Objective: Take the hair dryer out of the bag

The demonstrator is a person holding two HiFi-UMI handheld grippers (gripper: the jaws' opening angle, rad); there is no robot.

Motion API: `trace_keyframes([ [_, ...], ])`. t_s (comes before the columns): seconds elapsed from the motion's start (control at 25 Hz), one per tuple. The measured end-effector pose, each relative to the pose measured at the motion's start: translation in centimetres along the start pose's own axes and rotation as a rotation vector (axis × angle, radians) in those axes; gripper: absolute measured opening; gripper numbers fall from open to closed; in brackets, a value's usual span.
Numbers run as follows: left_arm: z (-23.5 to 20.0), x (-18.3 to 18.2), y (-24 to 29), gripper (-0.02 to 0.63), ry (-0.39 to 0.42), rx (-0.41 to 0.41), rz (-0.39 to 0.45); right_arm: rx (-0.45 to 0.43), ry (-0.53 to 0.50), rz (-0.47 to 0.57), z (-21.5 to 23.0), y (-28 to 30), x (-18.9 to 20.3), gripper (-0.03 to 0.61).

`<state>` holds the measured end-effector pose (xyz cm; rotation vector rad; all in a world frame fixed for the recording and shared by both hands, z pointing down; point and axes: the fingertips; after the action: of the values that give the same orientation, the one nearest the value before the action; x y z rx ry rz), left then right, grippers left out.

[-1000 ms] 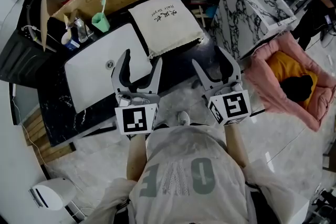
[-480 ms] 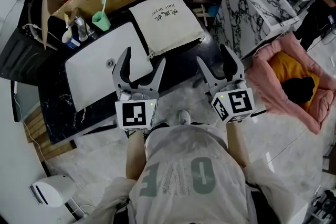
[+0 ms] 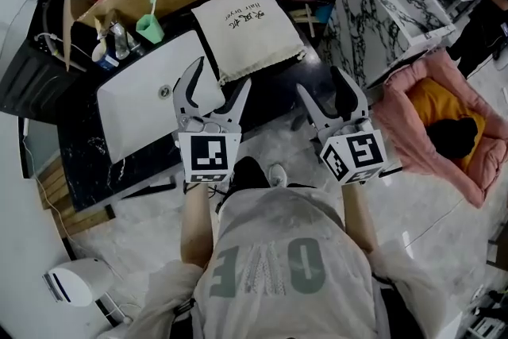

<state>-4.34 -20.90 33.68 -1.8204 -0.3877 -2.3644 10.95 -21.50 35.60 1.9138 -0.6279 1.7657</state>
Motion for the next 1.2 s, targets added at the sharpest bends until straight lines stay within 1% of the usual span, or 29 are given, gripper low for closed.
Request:
trace_keyframes([
  [0.12, 1.0, 1.0, 1.2, 0.345, 0.110, 0.046, -0.065, -0.017, 0.013, -0.015, -0.3, -0.1, 0.8, 0.307],
  [0.2, 1.6, 2.4, 2.5, 0.345, 0.224, 0.099, -0.138, -0.028, 0.021, -0.020, -0.4, -0.1, 1.0, 0.307],
  [0.28, 2.2, 4.5, 4.3, 0.345, 0.356, 0.153, -0.231, -0.032, 0.018, -0.022, -0.4, 0.0, 1.2, 0.307],
  [0.36, 2.3, 6.5, 5.7, 0.345, 0.463, 0.181, -0.301, -0.026, 0.014, -0.024, -0.4, 0.2, 1.4, 0.307],
  [0.44, 2.4, 7.9, 6.7, 0.344, 0.510, 0.206, -0.336, -0.015, 0.025, -0.024, -0.3, 0.4, 1.4, 0.307],
  [0.56, 2.7, 9.5, 7.9, 0.337, 0.543, 0.256, -0.384, -0.001, 0.035, -0.028, -0.3, 0.7, 1.7, 0.307],
  [0.6, 2.7, 10.2, 8.4, 0.326, 0.555, 0.268, -0.406, 0.003, 0.037, -0.033, -0.3, 0.8, 1.8, 0.306],
  [0.64, 2.7, 10.9, 8.8, 0.296, 0.559, 0.276, -0.432, 0.005, 0.042, -0.038, -0.3, 0.9, 2.1, 0.307],
  [0.68, 2.7, 11.6, 9.3, 0.270, 0.551, 0.281, -0.458, 0.006, 0.047, -0.044, -0.3, 0.9, 2.4, 0.307],
  [0.8, 3.0, 12.9, 10.5, 0.256, 0.494, 0.288, -0.525, 0.004, 0.058, -0.069, -0.4, 1.0, 3.3, 0.307],
  [0.88, 3.2, 13.2, 11.2, 0.235, 0.484, 0.287, -0.554, 0.004, 0.060, -0.079, -0.5, 1.2, 3.5, 0.307],
  [1.0, 3.3, 13.8, 11.5, 0.169, 0.487, 0.287, -0.590, 0.003, 0.063, -0.090, -0.4, 1.3, 3.8, 0.306],
  [1.12, 3.4, 14.1, 11.2, 0.083, 0.485, 0.291, -0.612, 0.000, 0.064, -0.100, -0.3, 1.3, 4.1, 0.306],
  [1.2, 3.4, 14.2, 11.0, 0.066, 0.483, 0.292, -0.617, -0.004, 0.067, -0.106, -0.3, 1.2, 4.3, 0.307],
])
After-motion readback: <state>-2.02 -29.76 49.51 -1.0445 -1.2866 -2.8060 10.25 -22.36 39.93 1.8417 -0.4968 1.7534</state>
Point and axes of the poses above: the fingertips, and each gripper's own axes: y forward along the fingers, z to its right, x out of its underside, and after that the axes turned 10 degrees about -y, right-handed
